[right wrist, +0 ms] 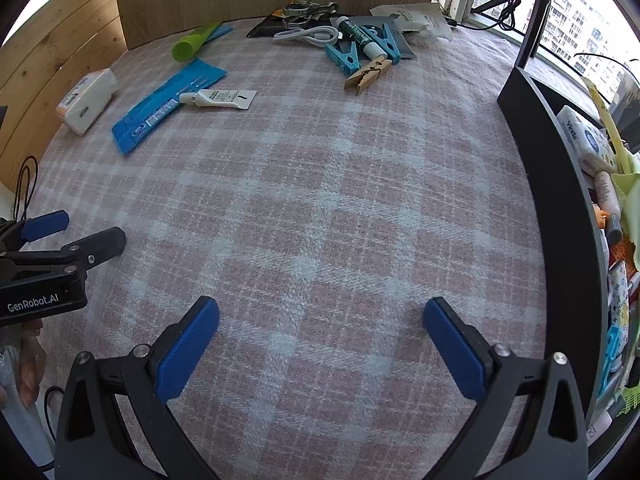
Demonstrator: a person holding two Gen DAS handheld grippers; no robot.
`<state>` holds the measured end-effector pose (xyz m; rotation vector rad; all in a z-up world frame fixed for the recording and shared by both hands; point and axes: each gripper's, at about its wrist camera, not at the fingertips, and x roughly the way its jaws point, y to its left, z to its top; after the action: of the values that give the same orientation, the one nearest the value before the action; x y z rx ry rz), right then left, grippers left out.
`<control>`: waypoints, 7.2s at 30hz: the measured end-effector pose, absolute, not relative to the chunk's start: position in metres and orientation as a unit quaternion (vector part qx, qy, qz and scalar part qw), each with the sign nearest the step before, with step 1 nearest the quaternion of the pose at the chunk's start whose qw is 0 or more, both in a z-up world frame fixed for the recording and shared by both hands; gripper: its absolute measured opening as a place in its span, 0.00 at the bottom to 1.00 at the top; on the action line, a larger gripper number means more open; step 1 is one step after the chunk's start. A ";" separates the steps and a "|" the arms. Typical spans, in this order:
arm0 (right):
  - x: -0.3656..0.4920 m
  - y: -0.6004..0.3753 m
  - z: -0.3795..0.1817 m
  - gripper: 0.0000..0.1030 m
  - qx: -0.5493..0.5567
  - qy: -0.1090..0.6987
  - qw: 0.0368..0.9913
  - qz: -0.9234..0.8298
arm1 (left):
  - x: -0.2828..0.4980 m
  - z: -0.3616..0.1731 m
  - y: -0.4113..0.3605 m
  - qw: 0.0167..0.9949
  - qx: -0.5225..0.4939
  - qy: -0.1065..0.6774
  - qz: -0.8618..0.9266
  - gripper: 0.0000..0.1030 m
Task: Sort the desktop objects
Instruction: 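Grasp the wooden clothespin with the right gripper while the left grasps a blue clothespin, then carry both clothespins over the black tray and open both grippers to drop them, then grasp the silver metal clip with the left gripper while the right grasps a blue clothespin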
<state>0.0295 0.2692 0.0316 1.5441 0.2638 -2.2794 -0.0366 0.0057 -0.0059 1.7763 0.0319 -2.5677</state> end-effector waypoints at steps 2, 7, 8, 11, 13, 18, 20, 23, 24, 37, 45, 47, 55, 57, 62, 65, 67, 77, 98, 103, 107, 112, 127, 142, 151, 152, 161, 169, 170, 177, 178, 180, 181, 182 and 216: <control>0.023 0.277 0.043 0.98 0.542 0.069 0.185 -0.817 | -0.042 -0.007 0.007 0.008 0.583 0.009 -0.813 1.00; -0.008 0.291 0.072 0.71 0.532 0.043 0.176 -0.827 | -0.053 -0.004 0.003 0.015 0.596 0.039 -0.802 0.98; -0.018 0.289 0.075 0.64 0.535 0.039 0.176 -0.825 | -0.061 0.000 0.001 0.018 0.594 0.044 -0.803 0.97; -0.042 0.298 0.089 0.58 0.537 0.024 0.177 -0.824 | -0.071 0.015 0.001 0.025 0.580 0.057 -0.812 0.96; -0.061 0.301 0.097 0.44 0.543 0.019 0.172 -0.822 | -0.081 0.027 0.006 0.028 0.571 0.056 -0.819 0.92; -0.098 0.300 0.099 0.36 0.563 -0.013 0.174 -0.808 | -0.119 0.055 0.028 0.011 0.557 0.062 -0.828 0.83; -0.109 0.297 0.097 0.36 0.572 -0.026 0.180 -0.800 | -0.132 0.058 0.041 0.000 0.559 0.069 -0.826 0.81; -0.126 0.291 0.093 0.36 0.578 -0.029 0.178 -0.796 | -0.154 0.065 0.053 -0.020 0.562 0.072 -0.824 0.79; -0.132 0.289 0.090 0.36 0.581 -0.032 0.177 -0.794 | -0.163 0.070 0.055 -0.021 0.565 0.069 -0.822 0.75; -0.182 0.273 0.038 0.18 0.635 -0.086 0.173 -0.748 | -0.244 0.024 0.102 -0.027 0.624 0.116 -0.772 0.50; -0.184 0.277 0.036 0.18 0.640 -0.118 0.186 -0.736 | -0.237 0.014 0.107 -0.047 0.633 0.165 -0.755 0.48; -0.185 0.274 0.035 0.18 0.642 -0.115 0.185 -0.735 | -0.231 0.015 0.111 -0.047 0.630 0.159 -0.759 0.48; -0.178 0.254 0.044 0.17 0.641 -0.051 0.188 -0.742 | -0.198 0.020 0.117 -0.038 0.622 0.120 -0.773 0.44; -0.178 0.252 0.046 0.16 0.644 -0.036 0.186 -0.742 | -0.185 0.022 0.121 -0.041 0.621 0.097 -0.777 0.41; -0.174 0.265 0.043 0.13 0.644 -0.033 0.175 -0.744 | -0.191 0.027 0.124 -0.036 0.622 0.094 -0.777 0.40; -0.174 0.274 0.043 0.13 0.643 -0.030 0.170 -0.746 | -0.190 0.033 0.111 -0.047 0.624 0.127 -0.769 0.40; -0.174 0.280 0.043 0.13 0.641 -0.024 0.160 -0.750 | -0.198 0.032 0.118 -0.051 0.628 0.137 -0.764 0.40; -0.176 0.314 0.050 0.13 0.646 -0.098 0.182 -0.735 | -0.167 0.029 0.150 -0.052 0.633 0.114 -0.764 0.36; -0.127 0.302 0.063 0.12 0.620 -0.052 0.194 -0.759 | -0.140 0.051 0.108 -0.051 0.616 0.109 -0.779 0.19; -0.111 0.344 0.094 0.12 0.593 -0.089 0.195 -0.776 | -0.113 0.079 0.114 -0.072 0.598 0.110 -0.791 0.19; -0.108 0.375 0.114 0.12 0.567 -0.113 0.176 -0.796 | -0.106 0.093 0.135 -0.103 0.587 0.106 -0.796 0.19; -0.111 0.428 0.129 0.12 0.540 -0.127 0.120 -0.823 | -0.109 0.104 0.195 -0.156 0.577 0.104 -0.795 0.19; -0.094 0.546 0.128 0.12 0.531 -0.153 0.018 -0.834 | -0.099 0.120 0.329 -0.252 0.580 0.042 -0.774 0.19; -0.092 0.551 0.134 0.35 0.526 -0.147 0.013 -0.838 | -0.086 0.121 0.356 -0.273 0.576 0.003 -0.771 0.41; -0.097 0.526 0.141 0.35 0.523 -0.133 0.037 -0.841 | -0.096 0.125 0.333 -0.252 0.570 0.019 -0.781 0.48; -0.099 0.521 0.141 0.35 0.521 -0.134 0.030 -0.843 | -0.099 0.125 0.327 -0.247 0.570 0.021 -0.783 0.48; -0.121 0.455 0.145 0.35 0.529 -0.109 0.099 -0.836 | -0.136 0.126 0.257 -0.195 0.572 0.047 -0.796 0.48; -0.159 0.367 0.125 0.25 0.557 -0.071 0.175 -0.809 | -0.186 0.114 0.159 -0.118 0.578 0.065 -0.805 0.41; -0.165 0.357 0.120 0.24 0.564 -0.072 0.184 -0.802 | -0.193 0.111 0.146 -0.108 0.581 0.071 -0.804 0.40; -0.201 0.303 0.085 0.19 0.600 -0.084 0.215 -0.766 | -0.231 0.085 0.092 -0.070 0.602 0.096 -0.790 0.30; -0.206 0.296 0.082 0.18 0.603 -0.080 0.215 -0.764 | -0.235 0.081 0.088 -0.067 0.603 0.095 -0.789 0.28; -0.213 0.286 0.075 0.17 0.607 -0.076 0.216 -0.761 | -0.243 0.075 0.083 -0.063 0.607 0.100 -0.786 0.27; -0.216 0.282 0.071 0.17 0.610 -0.074 0.215 -0.759 | -0.247 0.071 0.080 -0.062 0.609 0.104 -0.784 0.27; -0.219 0.279 0.068 0.17 0.612 -0.074 0.215 -0.757 | -0.249 0.068 0.079 -0.061 0.611 0.106 -0.782 0.27; -0.223 0.262 0.055 0.05 0.622 -0.055 0.198 -0.755 | -0.254 0.026 0.086 -0.036 0.612 0.110 -0.782 0.03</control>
<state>-0.2228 0.2622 0.0547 1.7420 -0.1533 -2.1145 -0.2545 0.0855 0.0262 1.9675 0.3543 -2.5149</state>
